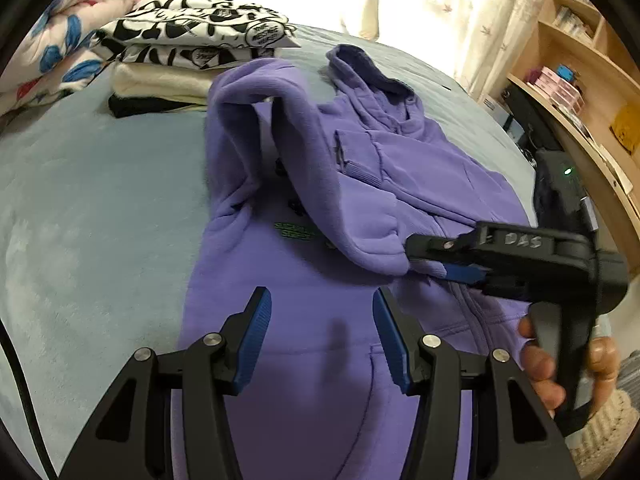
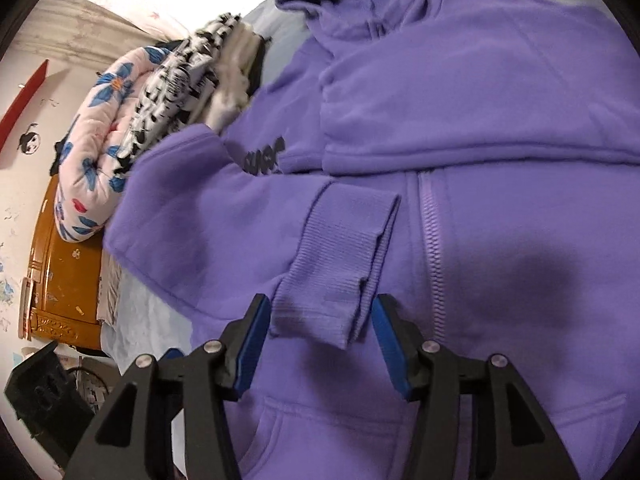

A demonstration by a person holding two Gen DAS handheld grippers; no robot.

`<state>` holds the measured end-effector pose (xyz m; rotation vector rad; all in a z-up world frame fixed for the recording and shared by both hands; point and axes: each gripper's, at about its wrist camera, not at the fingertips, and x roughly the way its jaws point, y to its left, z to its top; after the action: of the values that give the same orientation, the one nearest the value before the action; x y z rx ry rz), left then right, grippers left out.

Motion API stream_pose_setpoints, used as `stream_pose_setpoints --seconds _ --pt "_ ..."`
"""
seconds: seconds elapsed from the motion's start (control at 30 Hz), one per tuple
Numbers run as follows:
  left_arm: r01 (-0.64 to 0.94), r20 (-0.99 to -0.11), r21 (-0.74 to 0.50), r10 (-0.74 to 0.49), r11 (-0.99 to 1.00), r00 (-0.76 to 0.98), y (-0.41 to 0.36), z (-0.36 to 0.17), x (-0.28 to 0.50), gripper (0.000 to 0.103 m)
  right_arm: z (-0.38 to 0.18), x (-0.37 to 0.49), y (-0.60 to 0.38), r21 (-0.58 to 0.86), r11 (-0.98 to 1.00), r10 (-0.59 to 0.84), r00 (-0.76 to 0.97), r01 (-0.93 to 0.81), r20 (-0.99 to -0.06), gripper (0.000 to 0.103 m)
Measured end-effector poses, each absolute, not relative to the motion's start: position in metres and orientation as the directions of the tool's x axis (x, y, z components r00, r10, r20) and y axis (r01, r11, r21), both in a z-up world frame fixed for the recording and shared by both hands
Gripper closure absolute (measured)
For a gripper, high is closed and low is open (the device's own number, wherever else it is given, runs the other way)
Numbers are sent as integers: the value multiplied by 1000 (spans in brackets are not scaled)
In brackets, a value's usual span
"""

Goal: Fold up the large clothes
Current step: 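Fold the held sleeve across the hoodie body with the left tool, then grasp the folded cuff with the right tool and lay it flat over the body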

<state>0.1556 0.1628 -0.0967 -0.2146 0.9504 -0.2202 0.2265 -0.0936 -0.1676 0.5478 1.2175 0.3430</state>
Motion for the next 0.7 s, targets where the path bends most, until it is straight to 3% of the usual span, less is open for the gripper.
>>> stream_pose_setpoints --seconds 0.07,0.13,0.23,0.37,0.5,0.63,0.7 --pt "81 -782 -276 -273 958 560 164 -98 158 52 -171 230 -87 547 837 512 314 27 -800 52" --pt "76 -787 -271 -267 959 557 164 -101 159 52 -165 234 -77 508 861 490 313 -29 -813 86" --pt "72 -793 -259 -254 963 553 162 -102 160 52 -133 233 -68 438 890 453 377 -130 -808 96" --pt "56 -794 -258 -244 965 557 161 -103 163 52 -53 230 -71 259 933 358 596 -248 -719 97" --pt "44 -794 -263 -242 964 558 160 -103 166 52 -9 237 -94 93 974 218 747 -206 -629 99" --pt "46 -799 -256 -238 966 552 159 -105 168 52 -23 260 -130 -46 997 22 788 -64 -615 99" --pt "43 -804 -254 -236 966 547 159 -108 168 52 -51 276 -149 -117 993 -69 744 -12 -664 99"
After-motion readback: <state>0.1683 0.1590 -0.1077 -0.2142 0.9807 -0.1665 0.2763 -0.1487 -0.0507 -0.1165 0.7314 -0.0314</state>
